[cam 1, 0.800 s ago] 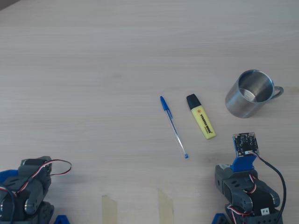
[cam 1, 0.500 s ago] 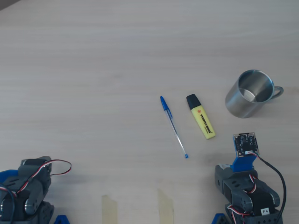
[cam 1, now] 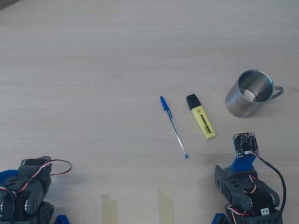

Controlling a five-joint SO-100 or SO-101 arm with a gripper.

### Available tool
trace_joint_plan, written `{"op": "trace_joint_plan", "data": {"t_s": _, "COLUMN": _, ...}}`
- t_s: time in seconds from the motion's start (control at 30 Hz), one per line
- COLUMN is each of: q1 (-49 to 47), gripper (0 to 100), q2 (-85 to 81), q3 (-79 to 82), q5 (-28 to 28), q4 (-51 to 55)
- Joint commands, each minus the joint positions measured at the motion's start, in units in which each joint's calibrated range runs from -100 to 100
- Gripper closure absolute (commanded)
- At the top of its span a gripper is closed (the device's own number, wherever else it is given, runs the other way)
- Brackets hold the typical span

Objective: Grab the yellow pen and put it in the silver cup.

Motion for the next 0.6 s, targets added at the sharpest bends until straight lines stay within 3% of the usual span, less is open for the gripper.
{"op": "trace_joint_plan", "data": {"t_s": 0.0, "q1": -0.3, "gripper": 56, "q2": -0.3, "q3": 0.9, "q5": -0.3, "q4": -0.1}}
{"op": "trace_joint_plan", "data": {"t_s": 0.13, "q1": -0.2, "gripper": 45, "q2": -0.3, "q3": 0.9, "q5": -0.2, "q4": 0.0}}
{"op": "trace_joint_plan", "data": {"t_s": 0.57, "q1": -1.6, "gripper": 45, "q2": 3.7, "q3": -4.5, "q5": -0.2, "q4": 0.0}}
